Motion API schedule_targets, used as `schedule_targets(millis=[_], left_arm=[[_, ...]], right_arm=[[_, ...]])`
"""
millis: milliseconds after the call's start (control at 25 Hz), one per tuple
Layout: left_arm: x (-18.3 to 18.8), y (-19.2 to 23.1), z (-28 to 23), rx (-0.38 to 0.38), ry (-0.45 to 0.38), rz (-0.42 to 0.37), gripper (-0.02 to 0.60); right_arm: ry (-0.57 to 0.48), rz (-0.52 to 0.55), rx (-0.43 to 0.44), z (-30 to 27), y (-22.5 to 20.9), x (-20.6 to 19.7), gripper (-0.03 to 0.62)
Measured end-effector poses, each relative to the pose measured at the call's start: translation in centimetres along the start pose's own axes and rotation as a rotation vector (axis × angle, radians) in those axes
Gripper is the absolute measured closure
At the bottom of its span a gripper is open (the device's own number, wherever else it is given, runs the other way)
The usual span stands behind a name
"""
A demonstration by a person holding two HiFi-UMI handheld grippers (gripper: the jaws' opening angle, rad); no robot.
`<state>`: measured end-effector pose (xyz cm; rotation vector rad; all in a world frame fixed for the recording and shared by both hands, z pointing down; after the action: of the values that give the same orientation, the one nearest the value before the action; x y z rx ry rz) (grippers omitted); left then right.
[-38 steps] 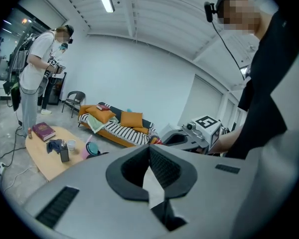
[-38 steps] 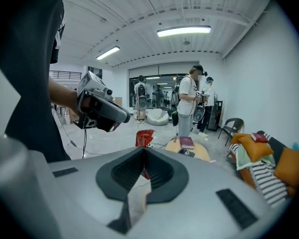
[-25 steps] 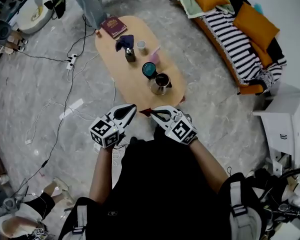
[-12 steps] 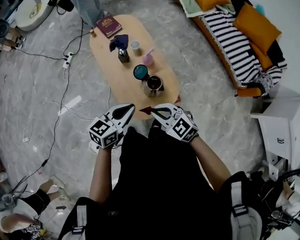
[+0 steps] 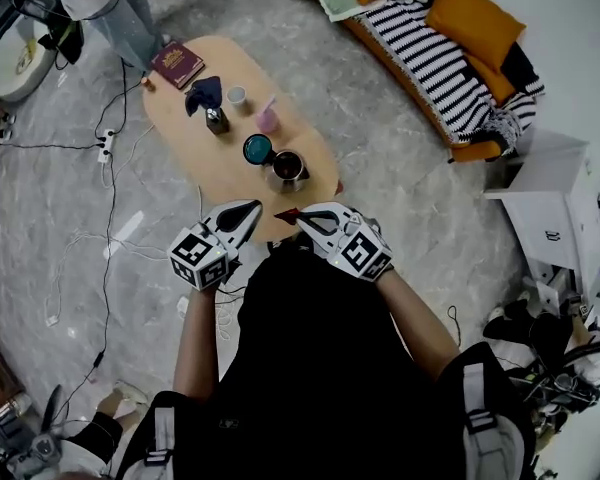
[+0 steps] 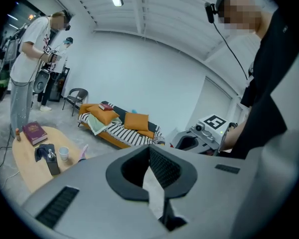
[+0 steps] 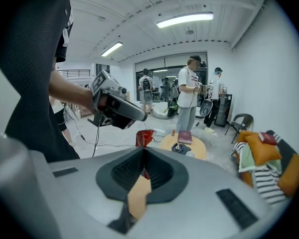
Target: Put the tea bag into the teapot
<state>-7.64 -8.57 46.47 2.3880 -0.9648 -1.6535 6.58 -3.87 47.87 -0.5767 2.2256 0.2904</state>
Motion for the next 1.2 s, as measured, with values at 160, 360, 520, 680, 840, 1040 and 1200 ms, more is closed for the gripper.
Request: schedule_targets(millis=[160,360,520,680,840,1040,1200], left_arm=[[0.5,0.7,-0.6,-0.063,-0.007,-0.02,0.572],[-0.2,2.3,-1.2,-0.134,0.021,-0.023,0.572],[-0.2,2.2,-1.7,-0.193,0.043,-0.047,0.572],[-0.3,2.6,-1.9,-0.205,0.054,-0.053,0.572],[-0.5,3.5,-1.9,-0.193,0.052,-0.036,0.572],[-1.0,3.8,-1.6,-0.181,0.067,-0.019,0.572],[-1.1,2.8,-1.6,-0.188,0.097,-0.038,0.572]], right_arm=[[0.012,-0.018,-0.053,-0.4,-0.1,0.0,0.582],[0.014,-0.036,-0.116,-1.5,-0.8,0.9,0.582],[0.04,-0.038,-0.144,-2.0,-1.4,1.2,0.582],[0.045,-0.046,-0.146,-2.6,-1.6,1.1,0.582],[0.061,-0.056,-0.138,-3.8,-2.1,0.1,0.582],[0.084,-0.111,-0.129,-5.4,-3.0,-2.3,0.582],[0.101,-0.126,-0.179,-6.8,-5.4,-3.8,0.582]])
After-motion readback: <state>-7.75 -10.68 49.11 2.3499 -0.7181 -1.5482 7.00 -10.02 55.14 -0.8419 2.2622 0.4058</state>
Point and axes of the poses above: the fingertips, and each gripper's own axes: z backward along the fingers, y to its left, x out of its top, the point moved 5 cm from there along z, backward along the fingers, and after that the axes turned 9 degrees about y, right-handed, at the moved point
